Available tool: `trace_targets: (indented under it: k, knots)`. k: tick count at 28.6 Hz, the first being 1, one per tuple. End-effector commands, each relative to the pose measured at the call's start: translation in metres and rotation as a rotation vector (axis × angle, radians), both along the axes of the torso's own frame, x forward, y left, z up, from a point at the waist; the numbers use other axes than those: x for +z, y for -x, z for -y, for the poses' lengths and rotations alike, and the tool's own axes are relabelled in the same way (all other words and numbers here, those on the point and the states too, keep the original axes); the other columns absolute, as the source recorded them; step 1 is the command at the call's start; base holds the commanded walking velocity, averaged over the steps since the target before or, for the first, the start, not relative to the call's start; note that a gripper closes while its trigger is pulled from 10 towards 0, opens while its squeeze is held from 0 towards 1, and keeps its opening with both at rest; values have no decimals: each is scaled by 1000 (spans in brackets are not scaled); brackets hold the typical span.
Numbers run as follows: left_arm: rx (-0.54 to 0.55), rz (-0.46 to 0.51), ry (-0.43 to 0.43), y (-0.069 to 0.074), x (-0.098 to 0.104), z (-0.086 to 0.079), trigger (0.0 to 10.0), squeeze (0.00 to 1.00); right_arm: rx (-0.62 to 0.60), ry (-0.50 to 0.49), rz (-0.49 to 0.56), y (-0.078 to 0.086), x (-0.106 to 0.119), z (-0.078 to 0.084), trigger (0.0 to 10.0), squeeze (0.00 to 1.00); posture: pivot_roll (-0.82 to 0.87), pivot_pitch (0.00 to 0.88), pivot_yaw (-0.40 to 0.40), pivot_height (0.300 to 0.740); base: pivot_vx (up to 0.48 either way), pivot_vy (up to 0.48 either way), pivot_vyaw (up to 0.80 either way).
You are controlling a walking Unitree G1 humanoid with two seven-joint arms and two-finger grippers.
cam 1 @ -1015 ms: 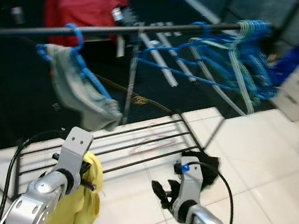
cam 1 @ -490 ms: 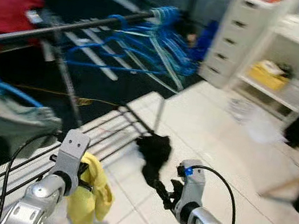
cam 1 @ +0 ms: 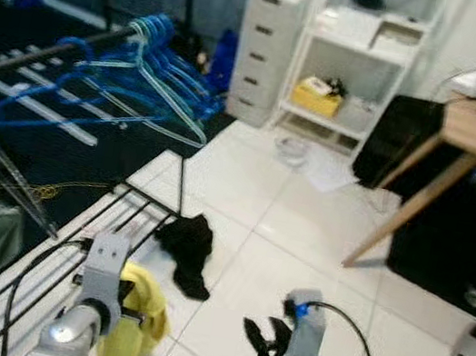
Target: Hang hanger
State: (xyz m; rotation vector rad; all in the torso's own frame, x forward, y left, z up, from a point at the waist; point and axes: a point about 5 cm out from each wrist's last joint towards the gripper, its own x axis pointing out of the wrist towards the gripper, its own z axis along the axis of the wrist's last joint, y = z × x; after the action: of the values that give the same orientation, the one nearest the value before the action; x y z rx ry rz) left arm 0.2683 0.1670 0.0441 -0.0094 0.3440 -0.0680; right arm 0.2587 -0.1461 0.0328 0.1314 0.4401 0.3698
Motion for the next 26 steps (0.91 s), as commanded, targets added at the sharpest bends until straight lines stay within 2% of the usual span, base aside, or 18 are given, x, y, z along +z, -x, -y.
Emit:
trace_targets:
  k: [1,6,8,15,19,20,21,22,23,26]
  knots:
    - [-11,2,30,1,-4,6,10000,0,-61,40,-22,4,-11,12,10000,0,-93,49,-7,740,0,0,-800]
    - [-4,0,42,4,-10,6,10000,0,-125,54,-36,3,-18,18,10000,0,-67,40,-27,740,0,0,-800]
    - [31,21,40,7,-9,-3,10000,0,-159,43,-4,-3,-16,17,10000,0,-39,39,-39,740,0,0,-800]
    - [-4,37,30,11,-13,0,10000,0,-149,62,1,-3,-22,14,10000,0,-17,15,-40,740,0,0,-800]
    - [28,116,43,12,-5,-5,10000,0,-126,32,-23,-2,-25,1,10000,0,-24,0,-57,740,0,0,-800]
    - [77,99,68,10,-7,-13,10000,0,-124,25,-31,-6,-25,-4,10000,0,-20,22,-60,740,0,0,-800]
    - [77,99,68,10,-7,-13,10000,0,-124,25,-31,-6,-25,-4,10000,0,-20,22,-60,740,0,0,-800]
    - [137,67,100,9,-9,-22,10000,0,-99,18,-37,-11,-25,-13,10000,0,3,8,-58,740,0,0,-800]
    - [149,57,102,9,-10,-24,10000,0,-85,18,-40,-13,-24,-17,10000,0,4,15,-59,740,0,0,-800]
    - [109,38,53,8,-11,-20,10000,0,-72,41,-64,-14,-26,-23,10000,0,11,20,-49,740,0,0,-800]
